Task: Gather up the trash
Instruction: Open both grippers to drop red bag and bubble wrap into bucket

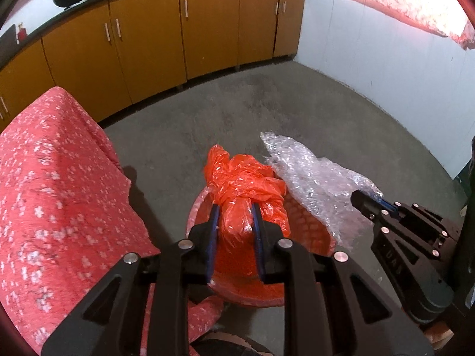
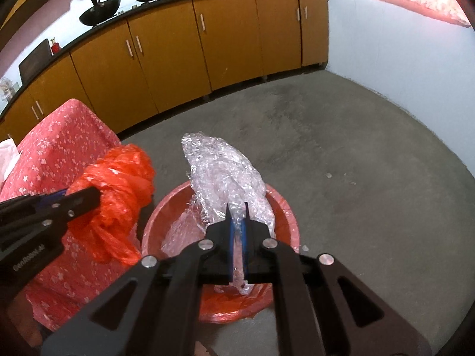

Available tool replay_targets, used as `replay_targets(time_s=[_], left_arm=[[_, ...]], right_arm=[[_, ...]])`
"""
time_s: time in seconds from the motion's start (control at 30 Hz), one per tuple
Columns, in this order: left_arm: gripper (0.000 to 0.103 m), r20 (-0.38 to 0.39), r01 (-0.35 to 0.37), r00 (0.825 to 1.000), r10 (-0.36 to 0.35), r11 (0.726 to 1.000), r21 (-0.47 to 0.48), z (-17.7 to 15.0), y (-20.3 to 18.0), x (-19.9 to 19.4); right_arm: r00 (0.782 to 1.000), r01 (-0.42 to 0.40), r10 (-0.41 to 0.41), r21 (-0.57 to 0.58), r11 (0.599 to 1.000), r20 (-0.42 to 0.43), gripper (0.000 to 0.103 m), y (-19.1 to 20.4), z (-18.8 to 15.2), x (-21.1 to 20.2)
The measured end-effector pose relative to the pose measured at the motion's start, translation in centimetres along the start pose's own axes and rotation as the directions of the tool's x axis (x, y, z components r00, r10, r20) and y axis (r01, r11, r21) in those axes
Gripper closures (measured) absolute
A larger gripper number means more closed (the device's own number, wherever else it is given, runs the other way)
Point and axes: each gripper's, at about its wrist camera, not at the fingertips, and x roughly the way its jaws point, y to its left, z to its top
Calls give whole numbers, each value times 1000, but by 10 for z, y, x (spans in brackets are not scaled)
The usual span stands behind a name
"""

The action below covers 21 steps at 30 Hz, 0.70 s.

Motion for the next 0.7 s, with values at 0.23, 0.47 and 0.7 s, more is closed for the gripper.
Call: replay_targets(time_s=[0.23,0.47,0.7], left_arm=[[69,-30,4,1000,-5,1000,-3,5,-5,19],[67,-21,22,999,-24,998,-55,6,3,13],[67,39,5,999,0,990,-142,6,34,-22]], right_arm=[[1000,-3,3,13,1000,-15,80,-8,-3,9],[999,32,-32,30,999,-8,79,-13,-3,3],[999,26,-26,22,999,21,74,-1,8,-10]])
